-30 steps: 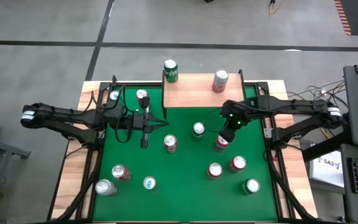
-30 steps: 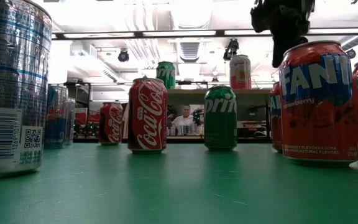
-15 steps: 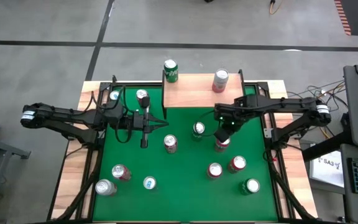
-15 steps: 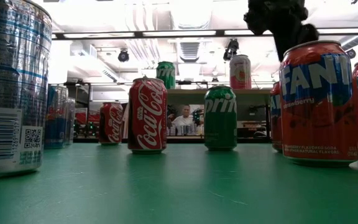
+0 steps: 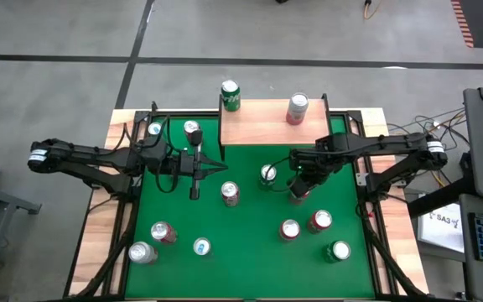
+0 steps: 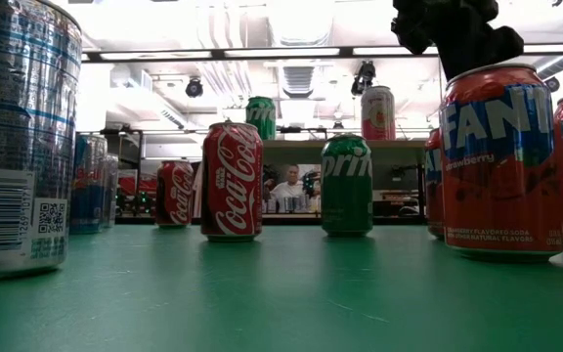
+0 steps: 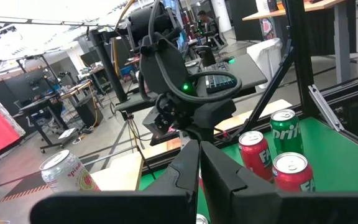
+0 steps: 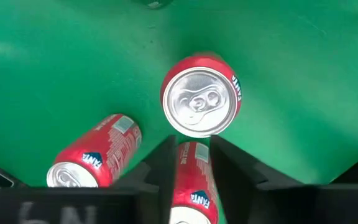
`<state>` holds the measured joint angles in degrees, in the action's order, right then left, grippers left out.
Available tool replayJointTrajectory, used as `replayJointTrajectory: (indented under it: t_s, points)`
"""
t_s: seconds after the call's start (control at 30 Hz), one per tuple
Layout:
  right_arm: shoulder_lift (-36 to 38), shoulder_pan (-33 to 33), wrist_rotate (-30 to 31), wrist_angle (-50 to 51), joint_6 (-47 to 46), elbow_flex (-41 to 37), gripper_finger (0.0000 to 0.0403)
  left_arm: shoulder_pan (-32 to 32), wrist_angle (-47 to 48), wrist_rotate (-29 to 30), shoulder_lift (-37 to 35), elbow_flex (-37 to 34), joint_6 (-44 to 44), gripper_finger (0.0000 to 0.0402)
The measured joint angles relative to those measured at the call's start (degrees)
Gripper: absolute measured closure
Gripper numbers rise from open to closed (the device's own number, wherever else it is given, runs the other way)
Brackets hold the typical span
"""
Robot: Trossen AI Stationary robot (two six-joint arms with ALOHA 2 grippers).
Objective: Place canned beverage on shelf
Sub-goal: Put the top red soda can on the shelf
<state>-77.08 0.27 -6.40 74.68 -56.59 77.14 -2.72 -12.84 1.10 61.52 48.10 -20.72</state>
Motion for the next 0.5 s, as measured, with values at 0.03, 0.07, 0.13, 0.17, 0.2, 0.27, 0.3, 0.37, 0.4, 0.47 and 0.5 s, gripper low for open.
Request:
replayJointTrajectory:
  t_s: [0.03,0.07,0.13,0.17,0.2,0.27,0.3,0.37,0.4,0.47,0.5]
  points:
    - [0.0,0.0,0.1,0.0,0.0,-0.1,0.0285,0.0,0.0,0.0,0.0,0.0,0.0,0.0402]
    - [0.0,0.0,0.2,0.0,0.1,-0.2,0.0266,0.0,0.0,0.0,0.0,0.0,0.0,0.0402]
    - [0.0,0.0,0.4,0.0,0.1,-0.5,0.0225,0.0,0.1,0.0,0.0,0.0,-0.1,0.0402]
    - [0.0,0.0,0.4,0.0,0.0,-0.7,0.0204,0.0,0.2,0.0,0.0,0.0,-0.3,0.0402]
    - [0.0,0.0,0.4,-0.1,-0.2,-0.8,0.0184,0.0,0.2,0.0,0.0,0.0,-0.5,0.0402]
    - [0.0,0.0,0.4,-0.2,-1.1,-0.9,0.0147,0.0,0.1,0.0,0.0,0.0,-1.0,0.0402]
    - [0.0,0.0,0.4,-0.2,-1.7,-1.0,0.0129,0.0,0.1,0.0,0.0,0.0,-1.2,0.0402]
    - [0.0,-0.1,0.4,-0.3,-3.3,-1.1,0.0101,0.0,0.1,0.0,0.0,0.0,-1.5,0.0402]
    - [0.0,-0.2,0.4,-0.4,-4.1,-1.2,0.0090,0.0,0.1,0.0,0.0,0.0,-1.6,0.0402]
    - [0.0,-0.4,0.4,-0.5,-5.3,-1.3,0.0076,0.1,0.1,0.0,0.0,0.0,-1.7,0.0402]
    - [0.0,-0.4,0.4,-0.6,-5.6,-1.3,0.0071,0.1,0.1,0.0,0.0,0.0,-1.7,0.0402]
